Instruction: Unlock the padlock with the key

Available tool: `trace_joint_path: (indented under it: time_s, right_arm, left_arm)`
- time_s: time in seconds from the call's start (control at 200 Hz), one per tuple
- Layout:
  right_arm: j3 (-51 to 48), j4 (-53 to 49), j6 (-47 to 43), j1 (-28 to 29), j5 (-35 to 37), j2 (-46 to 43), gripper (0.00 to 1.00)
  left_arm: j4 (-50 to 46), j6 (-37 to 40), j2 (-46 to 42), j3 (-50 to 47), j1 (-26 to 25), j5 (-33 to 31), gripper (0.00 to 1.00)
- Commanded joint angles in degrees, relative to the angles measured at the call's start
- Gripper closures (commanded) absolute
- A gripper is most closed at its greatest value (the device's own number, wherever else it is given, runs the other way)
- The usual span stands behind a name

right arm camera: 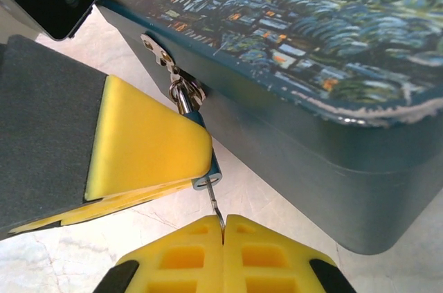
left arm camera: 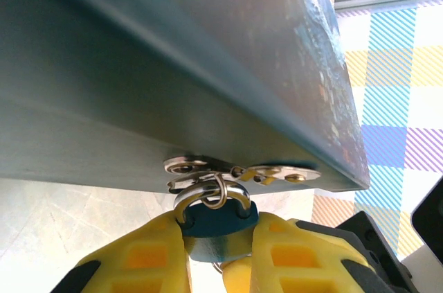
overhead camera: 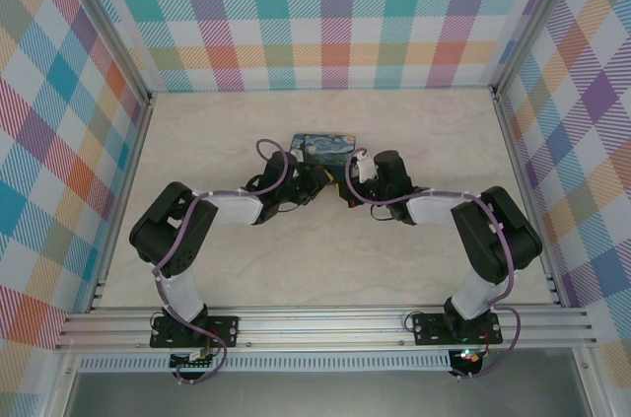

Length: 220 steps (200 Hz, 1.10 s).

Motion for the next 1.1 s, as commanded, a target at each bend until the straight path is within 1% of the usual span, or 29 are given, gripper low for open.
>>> trace_joint_path:
  time_s: [0.0, 0.045, 0.085, 0.355, 0.59, 0.695, 0.8, 0.865, 0.94, 1.035, 1.095]
  right_arm:
    - [1.4, 11.3, -2.1, 1.6, -0.3, -0.2, 0.98]
    - [1.1, 11.3, -1.8, 1.8, -0.3, 0.2, 0.98]
    - [0.9, 13.6, -1.8, 2.2, -0.1, 0.4, 0.98]
    - [0.5, 14.4, -1.9, 3.1, 0.8, 1.9, 0.98]
    - [1.3, 14.5, 0.2, 2.7, -0.6, -0.3, 0.98]
    - [2.8, 13.2, 3.8, 2.5, -2.5, -1.1, 0.98]
    - [3.1, 13.4, 11.6, 2.5, -5.4, -0.5, 0.98]
    - [2.0, 13.5, 15.1, 2.8, -5.1, -0.3, 0.98]
    - [0.6, 12.2, 16.6, 2.7, -3.9, -0.1, 0.98]
    - [0.7, 5.3, 17.4, 2.7, -3.4, 0.7, 0.99]
    - [0.2, 3.9, 19.4, 2.7, -3.6, 1.5, 0.99]
  left_arm:
    - [-3.8, -1.5, -0.7, 1.4, -2.6, 5.2, 0.85]
    - [-3.6, -2.0, -1.0, 1.4, -2.6, 5.2, 0.85]
    - [-3.4, -2.4, -1.1, 1.4, -2.6, 5.1, 0.85]
    - [-2.5, -3.8, -1.6, 1.5, -2.7, 5.3, 0.86]
    - [-2.8, -3.2, -1.1, 0.7, -2.8, 5.0, 0.86]
    - [-2.2, -3.6, -0.7, 0.0, -2.9, 4.9, 0.86]
    - [-1.0, -4.0, 0.2, 0.0, -3.1, 5.2, 0.86]
    - [-0.7, -4.0, 0.6, 0.0, -3.2, 5.0, 0.85]
    - [-0.4, -4.0, 1.2, -0.2, -3.3, 4.6, 0.83]
    - [0.2, -4.1, 2.2, -0.4, -3.3, 4.2, 0.78]
    - [0.5, -4.2, 2.8, -0.5, -3.3, 4.0, 0.74]
